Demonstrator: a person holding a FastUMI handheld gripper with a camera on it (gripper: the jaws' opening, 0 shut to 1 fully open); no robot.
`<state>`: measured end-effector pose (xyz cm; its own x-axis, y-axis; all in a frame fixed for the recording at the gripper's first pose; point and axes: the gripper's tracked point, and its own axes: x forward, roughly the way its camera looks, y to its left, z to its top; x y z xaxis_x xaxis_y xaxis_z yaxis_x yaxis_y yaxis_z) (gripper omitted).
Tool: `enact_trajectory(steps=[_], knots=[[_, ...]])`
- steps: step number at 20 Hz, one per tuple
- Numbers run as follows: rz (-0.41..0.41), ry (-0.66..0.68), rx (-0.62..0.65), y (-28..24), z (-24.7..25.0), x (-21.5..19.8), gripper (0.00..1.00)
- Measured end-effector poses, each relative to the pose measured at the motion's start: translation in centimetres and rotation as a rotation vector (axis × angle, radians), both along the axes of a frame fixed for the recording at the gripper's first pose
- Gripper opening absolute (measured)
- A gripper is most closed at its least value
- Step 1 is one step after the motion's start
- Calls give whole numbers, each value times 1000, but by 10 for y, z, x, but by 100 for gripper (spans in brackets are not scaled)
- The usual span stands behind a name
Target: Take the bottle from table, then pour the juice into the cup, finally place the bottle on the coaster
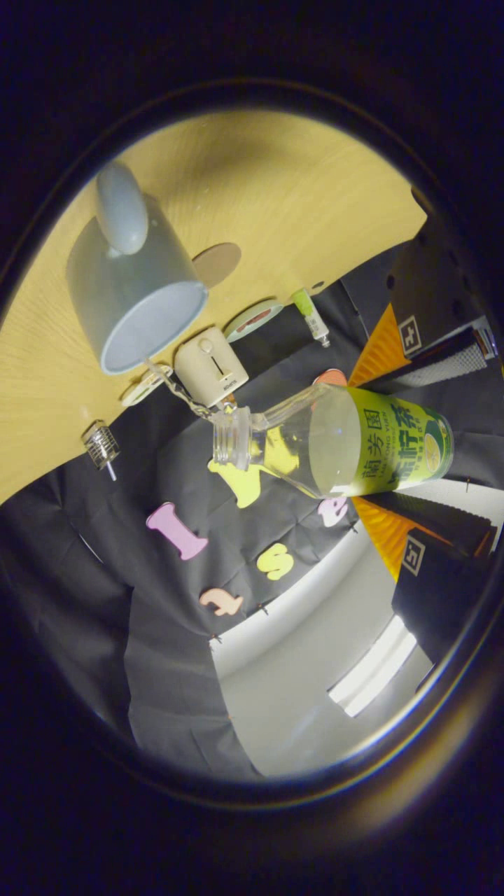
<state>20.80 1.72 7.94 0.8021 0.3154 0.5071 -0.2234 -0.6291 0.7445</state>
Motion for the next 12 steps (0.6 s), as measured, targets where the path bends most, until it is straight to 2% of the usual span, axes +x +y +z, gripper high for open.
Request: enact_trajectory(steps=[12], knots=[[28,-22,84,-2,23,-14,77]])
